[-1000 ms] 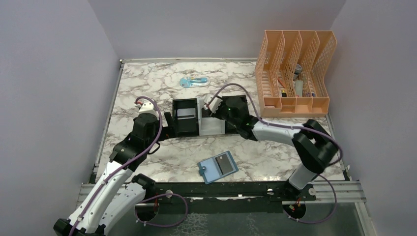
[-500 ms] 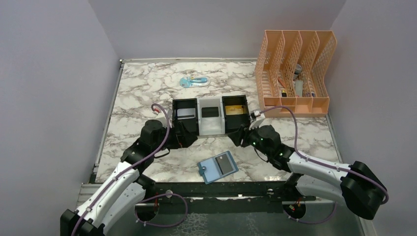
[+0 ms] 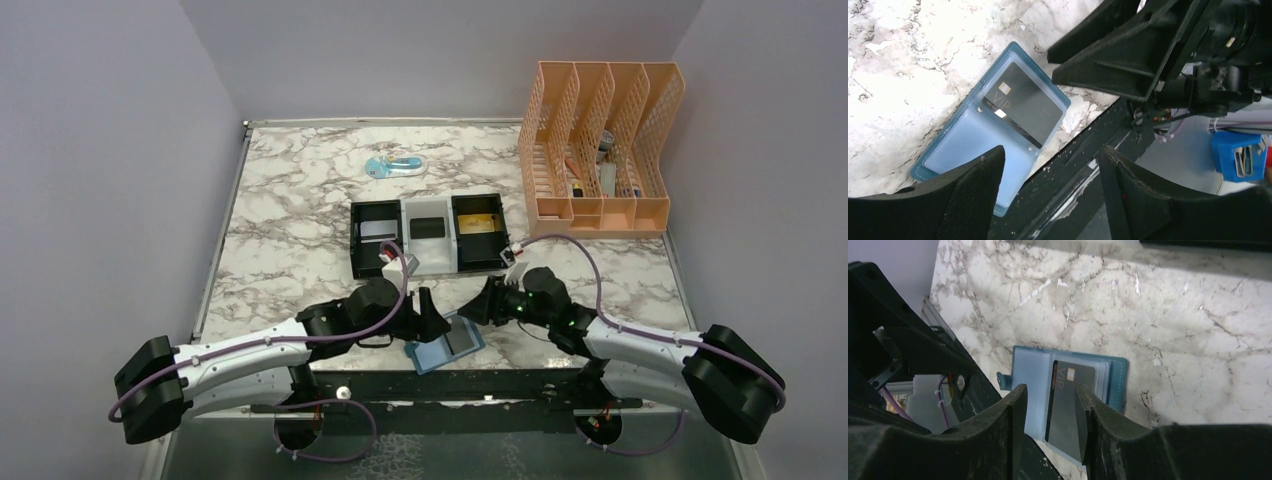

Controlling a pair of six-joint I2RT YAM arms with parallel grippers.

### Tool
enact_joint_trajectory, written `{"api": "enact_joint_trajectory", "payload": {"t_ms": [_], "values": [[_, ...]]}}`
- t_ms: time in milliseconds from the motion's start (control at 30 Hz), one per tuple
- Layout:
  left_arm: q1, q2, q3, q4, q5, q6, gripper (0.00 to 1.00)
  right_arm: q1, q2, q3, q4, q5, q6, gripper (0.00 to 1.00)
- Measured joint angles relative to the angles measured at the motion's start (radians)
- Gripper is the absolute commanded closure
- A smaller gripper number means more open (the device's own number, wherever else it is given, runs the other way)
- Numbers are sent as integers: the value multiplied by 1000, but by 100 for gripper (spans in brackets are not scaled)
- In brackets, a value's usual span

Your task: Take the credit cards out of the card holder

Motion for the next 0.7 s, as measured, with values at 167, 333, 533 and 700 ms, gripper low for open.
{"api": "enact_joint_trajectory", "payload": {"t_ms": [167, 333, 533, 700], "values": [[-50, 59, -27, 88, -76, -61, 39, 0, 39, -11, -8, -42, 13, 63], [-74, 137, -71, 178, -109, -112, 46, 0, 80, -11, -43, -56, 13, 66], [-82, 203, -111, 248, -142, -167, 49, 0, 100, -11, -58, -67, 13, 68], [-82, 214, -115, 286, -153, -181, 52, 0, 111, -6, -66, -69, 13, 69]]}}
